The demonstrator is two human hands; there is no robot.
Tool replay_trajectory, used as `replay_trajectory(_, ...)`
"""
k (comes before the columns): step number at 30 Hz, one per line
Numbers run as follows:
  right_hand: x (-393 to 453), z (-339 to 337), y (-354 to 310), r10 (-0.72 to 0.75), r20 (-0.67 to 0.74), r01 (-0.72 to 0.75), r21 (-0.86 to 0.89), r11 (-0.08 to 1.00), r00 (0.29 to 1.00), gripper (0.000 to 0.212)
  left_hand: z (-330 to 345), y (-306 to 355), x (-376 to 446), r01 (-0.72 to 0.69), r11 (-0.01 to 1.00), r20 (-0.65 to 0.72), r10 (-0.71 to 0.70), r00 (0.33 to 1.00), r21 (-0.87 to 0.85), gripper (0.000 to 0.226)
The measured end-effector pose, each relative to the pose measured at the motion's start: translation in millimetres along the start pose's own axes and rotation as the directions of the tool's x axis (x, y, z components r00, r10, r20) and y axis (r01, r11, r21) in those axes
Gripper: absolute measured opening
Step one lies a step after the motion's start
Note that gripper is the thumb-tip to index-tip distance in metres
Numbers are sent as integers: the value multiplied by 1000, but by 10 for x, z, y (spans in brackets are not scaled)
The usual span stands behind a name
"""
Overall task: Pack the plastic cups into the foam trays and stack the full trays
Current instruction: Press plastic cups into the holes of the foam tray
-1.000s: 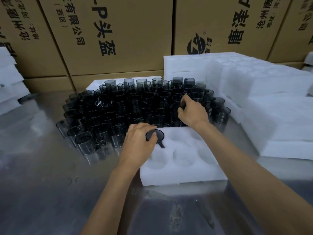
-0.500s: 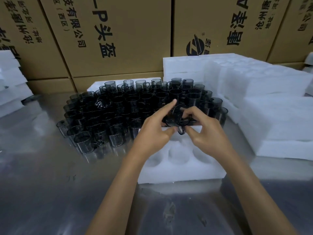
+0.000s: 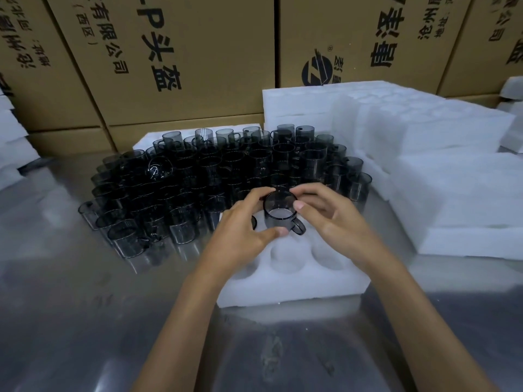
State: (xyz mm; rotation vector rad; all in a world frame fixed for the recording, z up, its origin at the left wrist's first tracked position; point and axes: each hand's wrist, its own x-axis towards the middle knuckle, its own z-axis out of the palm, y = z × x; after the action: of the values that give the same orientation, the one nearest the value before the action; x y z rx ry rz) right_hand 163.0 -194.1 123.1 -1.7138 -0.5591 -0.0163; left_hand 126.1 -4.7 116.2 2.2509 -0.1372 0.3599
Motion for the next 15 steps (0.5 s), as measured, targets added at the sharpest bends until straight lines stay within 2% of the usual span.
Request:
replay_trajectory(3, 4, 6, 33, 3, -3, -3, -55, 998, 1000, 20, 9, -26, 1, 2, 1000, 31, -2, 1000, -18, 64)
replay_trajectory(7, 22, 3, 80, 40, -26, -43, -116, 992, 999, 16, 24, -85, 6, 39, 995, 87, -47, 995, 93, 78)
replay_trajectory(9, 24, 3, 93, 50, -26, -53, -146, 988, 998, 18, 30, -110, 10, 54, 988, 109, -70, 992, 144, 77)
replay_trajectory(12, 19, 4, 102, 40, 13, -37, -198, 980, 999, 29, 39, -124, 18, 87, 985, 95, -102, 990, 146, 69)
replay_trajectory(15, 24, 6, 104, 51, 11, -47, -203, 978, 999, 30, 68, -115, 21, 59, 988, 73, -70, 995, 141, 52)
